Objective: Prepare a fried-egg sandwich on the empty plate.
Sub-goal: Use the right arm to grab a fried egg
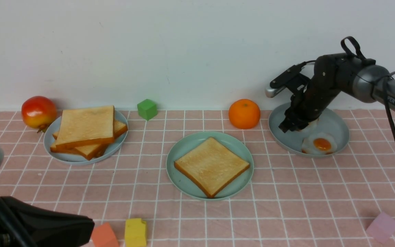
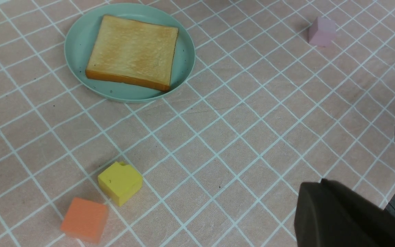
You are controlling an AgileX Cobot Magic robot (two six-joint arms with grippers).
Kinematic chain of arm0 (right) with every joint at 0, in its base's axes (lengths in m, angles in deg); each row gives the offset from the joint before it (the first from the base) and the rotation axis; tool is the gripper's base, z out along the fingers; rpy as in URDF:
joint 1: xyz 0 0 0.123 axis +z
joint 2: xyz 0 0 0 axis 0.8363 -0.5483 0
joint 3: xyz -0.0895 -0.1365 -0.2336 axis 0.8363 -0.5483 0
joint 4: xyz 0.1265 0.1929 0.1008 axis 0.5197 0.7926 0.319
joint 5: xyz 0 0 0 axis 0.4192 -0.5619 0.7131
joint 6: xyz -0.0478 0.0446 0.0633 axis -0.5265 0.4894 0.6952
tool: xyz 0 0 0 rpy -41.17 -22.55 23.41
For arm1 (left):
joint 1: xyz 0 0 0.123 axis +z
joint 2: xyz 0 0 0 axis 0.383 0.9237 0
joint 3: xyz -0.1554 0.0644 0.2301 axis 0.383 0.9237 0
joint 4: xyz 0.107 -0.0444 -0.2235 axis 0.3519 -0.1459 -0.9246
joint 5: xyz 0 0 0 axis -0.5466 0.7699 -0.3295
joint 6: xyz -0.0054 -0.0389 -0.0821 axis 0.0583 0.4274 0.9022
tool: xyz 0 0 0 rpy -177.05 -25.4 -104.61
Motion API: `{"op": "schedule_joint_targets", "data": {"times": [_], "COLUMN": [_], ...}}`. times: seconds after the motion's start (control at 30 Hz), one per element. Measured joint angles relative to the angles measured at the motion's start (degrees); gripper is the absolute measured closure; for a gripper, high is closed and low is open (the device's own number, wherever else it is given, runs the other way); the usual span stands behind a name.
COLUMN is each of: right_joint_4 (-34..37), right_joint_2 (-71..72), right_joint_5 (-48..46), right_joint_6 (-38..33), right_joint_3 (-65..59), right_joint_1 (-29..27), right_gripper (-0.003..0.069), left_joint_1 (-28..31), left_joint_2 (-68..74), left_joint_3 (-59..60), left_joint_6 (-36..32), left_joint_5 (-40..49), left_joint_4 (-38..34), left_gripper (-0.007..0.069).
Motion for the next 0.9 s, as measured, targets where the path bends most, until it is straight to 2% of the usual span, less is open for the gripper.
{"op": "schedule_joint_targets", "data": {"times": [0.07,0.17,0.2,0.27,0.53,0.7,0.9], "right_joint_4": [-0.2,-0.1,-0.1,-0.1,1.5,3.0,3.3], "right_joint_2": [0.0,0.0,0.0,0.0,2.8,6.3,8.2], "right_joint_5": [-0.1,-0.5,-0.6,-0.8,-7.8,-8.6,-8.7], "right_joint_6": [0.8,1.1,1.2,2.0,2.9,3.5,7.7], "right_joint_3": [0.0,0.1,0.1,0.2,-0.5,-0.5,-0.5], "right_joint_1": [0.0,0.1,0.1,0.2,1.4,1.6,-0.1], "right_gripper": [0.0495,0.0608,0.0608,0.0665,0.0669,0.0669,0.0669], "left_joint_1": [0.0,0.0,0.0,0.0,0.0,0.0,0.0], "left_joint_2": [0.0,0.0,0.0,0.0,0.0,0.0,0.0], "left_joint_3": [0.0,0.0,0.0,0.0,0.0,0.0,0.0], "left_joint_6": [0.0,0.0,0.0,0.0,0.0,0.0,0.0], "left_joint_5": [0.0,0.0,0.0,0.0,0.1,0.1,0.1], "left_joint_4": [0.0,0.0,0.0,0.0,-0.4,-0.4,-0.4], "left_gripper": [0.0630,0.0627,0.0627,0.0627,0.0622,0.0620,0.0619]}}
